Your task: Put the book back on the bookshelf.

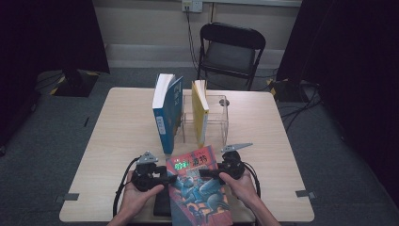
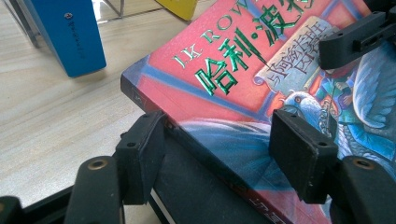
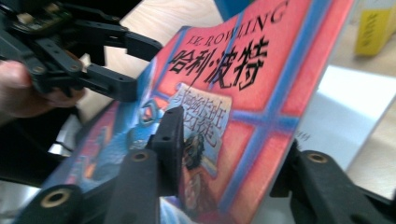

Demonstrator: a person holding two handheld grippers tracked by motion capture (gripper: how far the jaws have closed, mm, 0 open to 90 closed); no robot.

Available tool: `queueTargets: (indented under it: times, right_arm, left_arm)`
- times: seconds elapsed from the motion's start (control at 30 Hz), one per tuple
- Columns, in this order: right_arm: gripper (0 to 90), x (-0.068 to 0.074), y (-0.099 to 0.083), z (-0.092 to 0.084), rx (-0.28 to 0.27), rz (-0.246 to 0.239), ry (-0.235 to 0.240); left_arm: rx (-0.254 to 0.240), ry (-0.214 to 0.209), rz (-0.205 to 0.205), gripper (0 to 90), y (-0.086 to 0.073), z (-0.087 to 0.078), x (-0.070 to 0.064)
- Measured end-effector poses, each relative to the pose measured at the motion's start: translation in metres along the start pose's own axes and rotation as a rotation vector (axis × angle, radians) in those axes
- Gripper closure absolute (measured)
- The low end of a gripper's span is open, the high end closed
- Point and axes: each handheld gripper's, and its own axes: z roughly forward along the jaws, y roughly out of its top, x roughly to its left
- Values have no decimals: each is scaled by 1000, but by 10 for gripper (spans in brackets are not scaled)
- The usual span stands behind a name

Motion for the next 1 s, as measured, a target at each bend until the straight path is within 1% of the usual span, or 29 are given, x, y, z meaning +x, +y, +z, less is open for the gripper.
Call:
queueTargets:
  times: [0.03,0.07,0.1,0.13,0.17,0.2,0.23,0.3,0.33,0.37,0.4,0.43,0.5,0.57,0.6,0.63,0.67,0.7,0.73,0.8,0.83,0.87,0.9,0.93,1.0]
  right_arm:
    - [663,0,-2,0,2,10,33]
    - [687,1,-2,0,-3,13,37]
    - [719,1,-2,-1,-8,19,52]
    - [765,2,-2,-4,-29,21,70]
    - [765,2,-2,-4,-29,21,70]
    - [786,3,-2,-6,-44,27,90]
    - [801,7,-1,-7,-51,4,76]
    - [804,9,0,-8,-56,-4,77]
    - [807,12,0,-11,-74,-21,86]
    - [807,12,0,-11,-74,-21,86]
    - [808,13,0,-12,-85,-22,91]
    - [808,16,-1,-14,-105,-23,98]
    - [807,19,0,-16,-111,-26,104]
    - [809,22,0,-18,-120,-30,114]
    - [810,23,0,-19,-124,-33,121]
    - [810,23,0,-19,-124,-33,121]
    - [813,27,1,-21,-127,-44,125]
    - [820,28,1,-21,-126,-48,122]
    - [828,28,2,-22,-117,-54,103]
    - [831,27,1,-20,-98,-60,77]
    - [832,25,0,-20,-95,-52,74]
    - [832,24,-1,-19,-90,-45,67]
    - [831,24,-1,-19,-82,-46,57]
    - [831,24,-1,-19,-82,-46,57]
    - [828,24,-1,-18,-73,-52,36]
  left_arm:
    - [2,-4,-1,357,0,0,1]
    - [2,-7,-4,357,0,0,1]
    - [2,-7,-4,356,0,0,1]
    - [1,-11,-11,354,0,0,1]
    - [1,-18,-19,354,1,0,2]
    - [-3,-26,-28,349,0,0,3]
    - [-5,-31,-31,341,0,-1,3]
    - [-8,-35,-32,330,0,-1,4]
    - [-12,-47,-37,315,0,0,4]
    - [-12,-47,-37,302,0,0,4]
    - [-12,-57,-36,302,0,0,4]
    - [-13,-73,-30,263,0,0,4]
    - [-16,-88,-31,236,0,1,4]
    - [-17,-126,-53,240,0,2,6]
    - [-17,-141,-55,236,0,3,6]
    - [-17,-141,-55,231,0,3,6]
    - [-10,-174,-69,235,1,4,7]
    - [-4,-188,-78,248,1,3,9]
    - [1,-191,-78,263,1,3,9]
    - [3,-190,-80,276,2,2,9]
    - [5,-189,-83,280,2,2,9]
    - [3,-190,-89,290,2,2,10]
    - [-5,-189,-93,308,2,0,10]
    - [-5,-189,-93,336,2,0,10]
    - [-19,-186,-95,350,3,-2,9]
